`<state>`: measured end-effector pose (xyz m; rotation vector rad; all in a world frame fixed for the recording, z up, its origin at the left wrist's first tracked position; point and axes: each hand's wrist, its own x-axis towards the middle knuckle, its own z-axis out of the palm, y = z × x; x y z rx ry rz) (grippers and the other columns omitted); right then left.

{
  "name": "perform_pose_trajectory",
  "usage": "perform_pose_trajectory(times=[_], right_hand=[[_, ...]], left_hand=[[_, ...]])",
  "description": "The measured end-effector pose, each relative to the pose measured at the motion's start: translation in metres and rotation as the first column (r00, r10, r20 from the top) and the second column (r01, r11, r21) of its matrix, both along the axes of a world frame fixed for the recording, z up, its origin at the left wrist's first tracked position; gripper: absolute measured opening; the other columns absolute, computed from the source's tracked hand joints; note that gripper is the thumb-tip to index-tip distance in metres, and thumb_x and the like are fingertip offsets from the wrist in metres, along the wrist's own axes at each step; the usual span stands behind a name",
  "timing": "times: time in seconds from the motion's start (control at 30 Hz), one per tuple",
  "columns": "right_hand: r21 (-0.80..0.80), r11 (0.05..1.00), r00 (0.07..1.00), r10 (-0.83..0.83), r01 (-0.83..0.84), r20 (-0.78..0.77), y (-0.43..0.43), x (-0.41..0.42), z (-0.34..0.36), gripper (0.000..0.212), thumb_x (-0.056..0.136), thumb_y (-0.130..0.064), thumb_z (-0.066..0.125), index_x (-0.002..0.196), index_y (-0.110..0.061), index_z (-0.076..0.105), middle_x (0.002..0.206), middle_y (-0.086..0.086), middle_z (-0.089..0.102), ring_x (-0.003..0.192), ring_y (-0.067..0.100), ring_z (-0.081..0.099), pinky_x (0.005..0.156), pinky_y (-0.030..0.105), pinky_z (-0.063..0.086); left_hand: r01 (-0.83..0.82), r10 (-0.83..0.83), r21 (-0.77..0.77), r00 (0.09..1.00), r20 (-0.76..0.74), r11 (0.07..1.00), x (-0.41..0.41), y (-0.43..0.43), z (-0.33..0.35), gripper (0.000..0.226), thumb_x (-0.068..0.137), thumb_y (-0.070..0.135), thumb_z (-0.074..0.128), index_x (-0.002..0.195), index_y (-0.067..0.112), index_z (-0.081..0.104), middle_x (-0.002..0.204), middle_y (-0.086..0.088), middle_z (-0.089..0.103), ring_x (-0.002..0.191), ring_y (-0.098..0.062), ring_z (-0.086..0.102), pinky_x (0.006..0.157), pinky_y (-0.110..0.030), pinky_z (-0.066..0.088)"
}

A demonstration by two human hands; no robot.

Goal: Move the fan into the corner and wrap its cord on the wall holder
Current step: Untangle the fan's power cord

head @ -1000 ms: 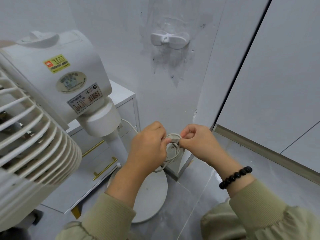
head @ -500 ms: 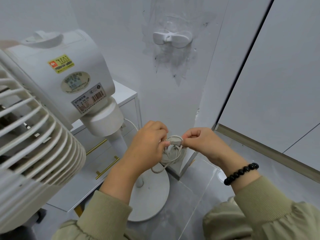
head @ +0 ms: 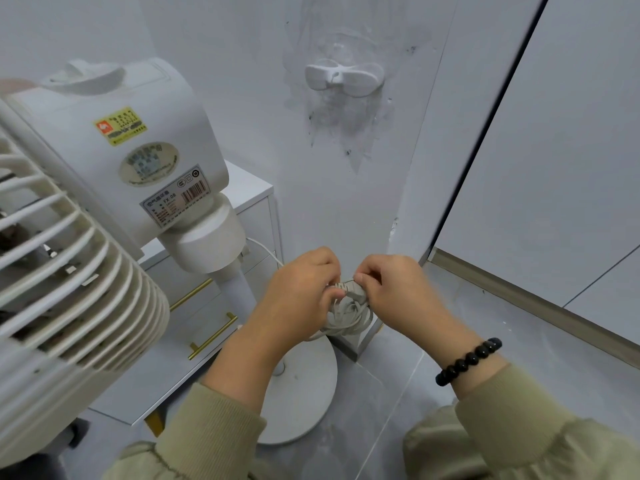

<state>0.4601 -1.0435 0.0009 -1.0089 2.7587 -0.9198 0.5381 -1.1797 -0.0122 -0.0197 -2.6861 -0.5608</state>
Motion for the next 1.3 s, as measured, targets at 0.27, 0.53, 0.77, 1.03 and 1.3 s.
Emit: perform_pose_trajectory(times=[0.27,0.53,0.77,1.03,1.3], right_hand=[[-0.111,0.944,0.736,-0.165,0.311,0.657,-0.008,-0.011,-0.006,0.019,0.089,-0.003,0.053,0.072,-0.003,0.06,0.067,0.01,0.058,0.058,0.019,0.057,0.053,0.027,0.056],[-0.154,0.806,0.087,0.128,0.572,0.988,-0.005,-0.022,-0.009,0.022,0.098,-0.007,0.039,0.088,-0.004,0.058,0.084,0.011,0.063,0.077,0.024,0.061,0.066,0.038,0.053],[-0.263,0.786,0.283,0.118,0.559,0.952,-0.013,-0.021,-0.013,0.025,0.098,-0.004,0.039,0.083,-0.001,0.058,0.081,0.014,0.063,0.071,0.022,0.061,0.051,0.026,0.056],[-0.292,0.91,0.829,-0.093,0.295,0.551,-0.013,-0.017,-0.013,0.026,0.091,-0.005,0.053,0.067,-0.011,0.056,0.058,0.001,0.05,0.056,0.014,0.053,0.066,0.035,0.055],[-0.327,0.852,0.784,-0.144,0.408,0.603,-0.009,-0.019,-0.019,0.03,0.096,-0.005,0.039,0.07,-0.01,0.052,0.079,0.008,0.062,0.068,0.017,0.058,0.061,0.03,0.056]], left_hand=[[0.041,-0.047,-0.111,0.998,-0.048,0.993,0.0,0.001,0.002,0.015,0.07,0.025,0.063,0.059,0.014,0.06,0.07,0.005,0.063,0.07,-0.021,0.058,0.059,-0.035,0.047],[0.047,-0.053,-0.04,0.986,-0.155,0.998,0.002,-0.002,-0.005,0.022,0.079,0.022,0.052,0.065,0.009,0.061,0.078,0.001,0.061,0.069,-0.019,0.052,0.055,-0.034,0.048],[-0.035,0.034,-0.006,0.989,-0.142,0.999,0.002,-0.001,-0.007,0.026,0.085,0.029,0.046,0.072,0.014,0.062,0.078,0.004,0.059,0.074,-0.015,0.053,0.06,-0.035,0.048],[-0.191,0.179,0.073,0.973,0.145,0.979,-0.005,0.01,-0.006,0.024,0.089,0.034,0.057,0.076,0.015,0.058,0.078,0.006,0.048,0.085,-0.012,0.039,0.075,-0.032,0.042],[-0.267,0.359,0.608,0.933,-0.032,0.748,-0.004,0.008,0.006,0.014,0.084,0.012,0.065,0.07,0.015,0.064,0.071,0.004,0.059,0.064,-0.004,0.05,0.06,-0.013,0.038]])
